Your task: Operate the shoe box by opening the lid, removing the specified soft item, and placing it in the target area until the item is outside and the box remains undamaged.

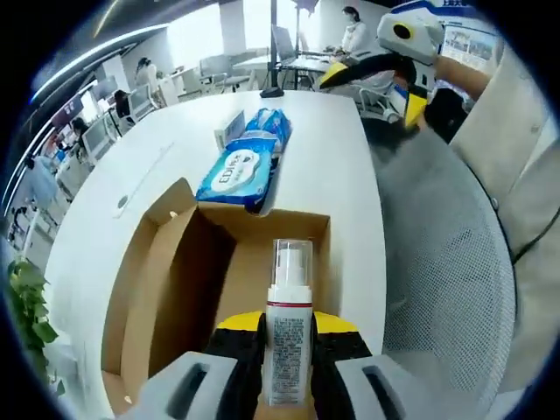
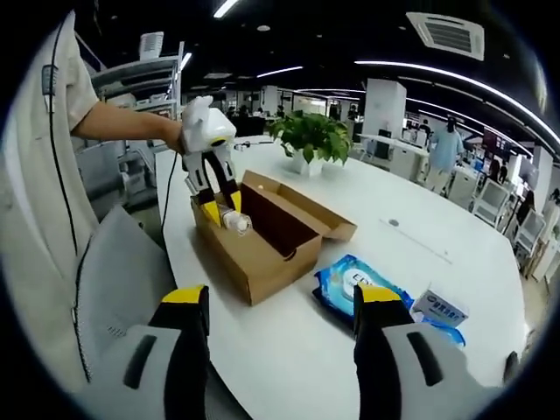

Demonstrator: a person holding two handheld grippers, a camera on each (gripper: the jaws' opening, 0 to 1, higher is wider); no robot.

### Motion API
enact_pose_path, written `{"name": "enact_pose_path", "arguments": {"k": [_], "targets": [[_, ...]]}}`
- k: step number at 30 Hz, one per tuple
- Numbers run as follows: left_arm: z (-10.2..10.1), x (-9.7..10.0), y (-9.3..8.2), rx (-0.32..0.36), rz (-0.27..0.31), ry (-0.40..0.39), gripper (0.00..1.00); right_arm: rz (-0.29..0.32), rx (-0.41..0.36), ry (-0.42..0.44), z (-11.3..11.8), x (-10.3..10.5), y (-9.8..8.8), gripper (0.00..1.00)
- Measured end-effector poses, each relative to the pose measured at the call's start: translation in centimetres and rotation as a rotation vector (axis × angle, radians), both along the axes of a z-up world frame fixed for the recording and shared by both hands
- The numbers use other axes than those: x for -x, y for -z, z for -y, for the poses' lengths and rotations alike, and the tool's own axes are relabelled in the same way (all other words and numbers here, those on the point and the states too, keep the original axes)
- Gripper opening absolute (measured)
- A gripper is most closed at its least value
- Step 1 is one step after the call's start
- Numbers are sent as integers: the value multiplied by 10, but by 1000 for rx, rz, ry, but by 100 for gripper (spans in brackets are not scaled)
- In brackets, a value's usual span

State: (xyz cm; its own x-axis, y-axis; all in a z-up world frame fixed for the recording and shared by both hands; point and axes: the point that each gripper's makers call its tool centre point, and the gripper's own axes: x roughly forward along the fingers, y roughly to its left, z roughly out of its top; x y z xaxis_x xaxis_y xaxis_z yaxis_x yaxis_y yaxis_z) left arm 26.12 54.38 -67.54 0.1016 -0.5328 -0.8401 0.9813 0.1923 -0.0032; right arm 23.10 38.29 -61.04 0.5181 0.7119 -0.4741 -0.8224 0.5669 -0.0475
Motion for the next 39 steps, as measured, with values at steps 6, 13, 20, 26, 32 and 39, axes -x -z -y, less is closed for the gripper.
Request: {"name": "enact_pose_path", "arguments": {"k": [6, 13, 20, 26, 32, 39], "targets": [[13, 9, -4, 32, -7, 23, 19, -2, -6, -39, -12, 3, 1, 60], [26, 19, -7, 65, -9, 58, 19, -7, -7, -90, -25, 7, 1, 56], [38, 29, -12, 92, -10, 98, 19, -5, -3, -145, -36, 13, 1, 51], [51, 37, -17, 114, -7, 135, 19, -8, 3, -191, -45, 19, 3, 46], [65, 47, -23, 149, -14, 181, 19, -4, 16, -238, -52, 23, 4, 41], [75, 53, -26, 173, -15, 218, 19, -1, 50, -314, -58, 29, 7, 37]]}}
